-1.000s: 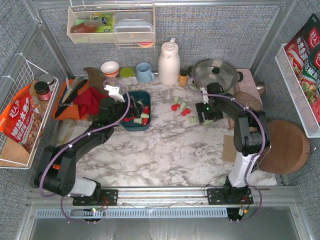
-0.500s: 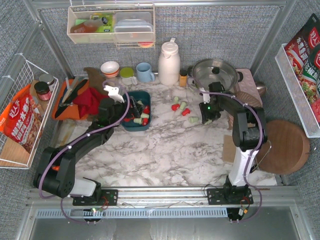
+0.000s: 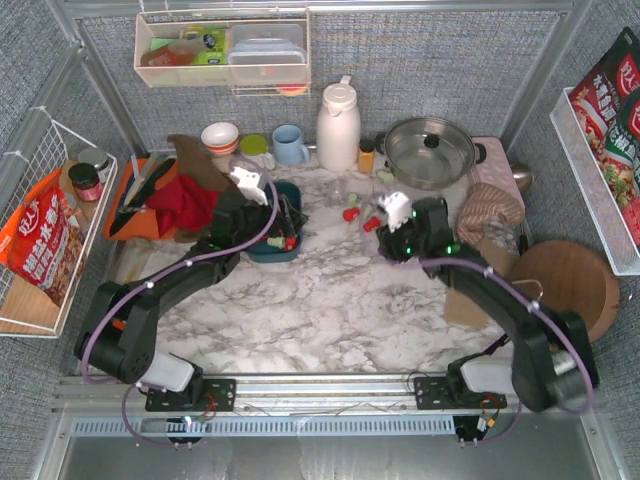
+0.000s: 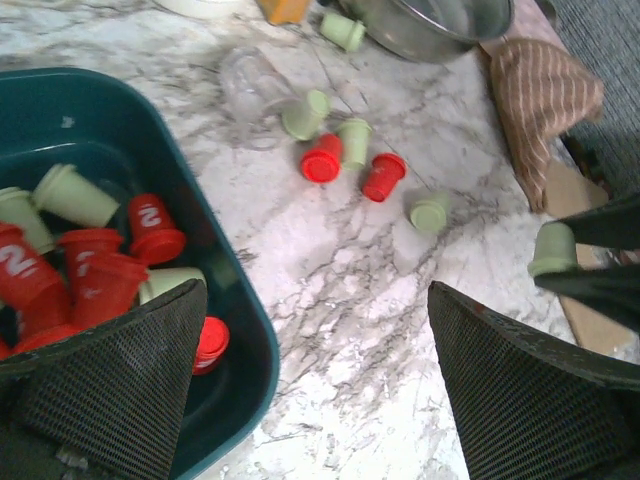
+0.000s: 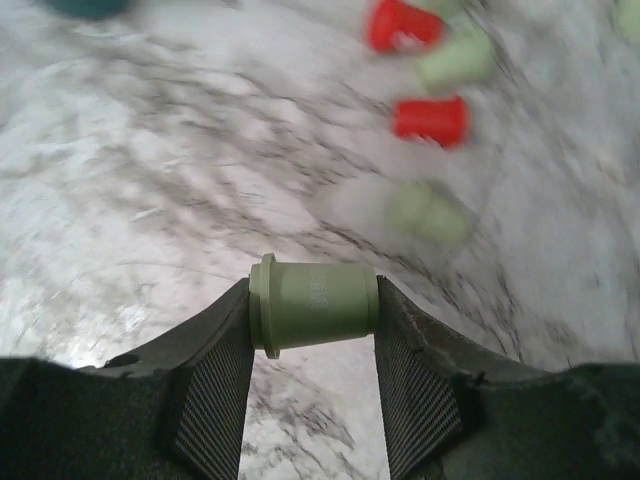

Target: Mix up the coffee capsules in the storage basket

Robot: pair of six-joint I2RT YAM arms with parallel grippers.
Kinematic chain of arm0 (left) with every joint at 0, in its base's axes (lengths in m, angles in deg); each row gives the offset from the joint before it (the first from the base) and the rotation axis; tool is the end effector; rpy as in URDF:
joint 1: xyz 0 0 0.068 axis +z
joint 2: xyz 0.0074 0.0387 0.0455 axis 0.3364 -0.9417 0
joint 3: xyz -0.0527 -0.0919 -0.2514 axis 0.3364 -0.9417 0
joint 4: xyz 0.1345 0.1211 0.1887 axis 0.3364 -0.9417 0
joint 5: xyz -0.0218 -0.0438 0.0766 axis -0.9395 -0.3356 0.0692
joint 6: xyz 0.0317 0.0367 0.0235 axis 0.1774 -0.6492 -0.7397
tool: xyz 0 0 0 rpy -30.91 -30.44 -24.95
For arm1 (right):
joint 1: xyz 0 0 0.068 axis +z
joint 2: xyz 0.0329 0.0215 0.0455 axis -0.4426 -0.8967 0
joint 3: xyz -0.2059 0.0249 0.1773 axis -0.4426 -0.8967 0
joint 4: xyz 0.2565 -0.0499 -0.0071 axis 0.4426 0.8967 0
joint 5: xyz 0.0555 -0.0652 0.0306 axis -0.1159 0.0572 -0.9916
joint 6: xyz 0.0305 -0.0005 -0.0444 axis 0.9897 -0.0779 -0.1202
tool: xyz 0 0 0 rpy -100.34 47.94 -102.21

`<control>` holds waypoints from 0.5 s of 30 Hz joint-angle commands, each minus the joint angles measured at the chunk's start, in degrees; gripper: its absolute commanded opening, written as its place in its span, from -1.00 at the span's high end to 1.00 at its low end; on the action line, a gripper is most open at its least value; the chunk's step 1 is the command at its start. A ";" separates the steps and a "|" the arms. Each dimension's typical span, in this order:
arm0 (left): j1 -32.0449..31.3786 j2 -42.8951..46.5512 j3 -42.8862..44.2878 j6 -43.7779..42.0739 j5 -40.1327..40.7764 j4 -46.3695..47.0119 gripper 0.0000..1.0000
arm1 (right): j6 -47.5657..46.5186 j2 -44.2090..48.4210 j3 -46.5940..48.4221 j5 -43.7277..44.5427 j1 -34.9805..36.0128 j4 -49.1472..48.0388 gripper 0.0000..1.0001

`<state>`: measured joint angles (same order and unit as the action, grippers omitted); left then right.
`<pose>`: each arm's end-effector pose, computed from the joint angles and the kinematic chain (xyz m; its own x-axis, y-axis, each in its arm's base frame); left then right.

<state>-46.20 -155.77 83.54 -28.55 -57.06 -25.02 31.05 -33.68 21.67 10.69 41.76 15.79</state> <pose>0.2888 -0.1544 0.2529 -0.4465 -0.2537 -0.8581 0.5134 0.7128 -0.4779 0.2773 0.0837 0.2473 -0.4464 -0.3580 -0.8201 -0.5281 0.8452 -0.0815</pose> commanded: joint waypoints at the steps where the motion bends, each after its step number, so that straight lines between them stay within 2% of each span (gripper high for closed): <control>1: -2.55 -2.07 1.76 -3.38 -3.91 2.25 -0.99 | -14.21 11.44 -15.23 -7.66 6.17 -31.50 0.86; 3: -3.66 -2.99 2.32 -4.08 -5.47 2.76 -0.99 | -19.33 14.27 -20.64 -10.33 8.08 -41.99 1.00; 4: -4.07 -3.36 2.28 -4.13 -6.54 3.51 -0.99 | -19.91 14.97 -21.68 -10.52 8.82 -45.01 1.00; 11: -7.37 -4.99 2.87 -2.85 -12.62 8.29 -0.99 | -24.97 16.86 -23.86 -10.60 12.00 -49.59 1.00; 15: -10.02 -5.81 4.18 -4.09 -13.89 8.58 -0.99 | -27.23 16.33 -23.54 -11.39 12.90 -48.34 1.00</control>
<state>-54.49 -161.11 86.58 -31.54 -67.77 -20.24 7.83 -16.98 -2.13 1.03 53.95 -28.60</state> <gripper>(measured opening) 0.995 0.496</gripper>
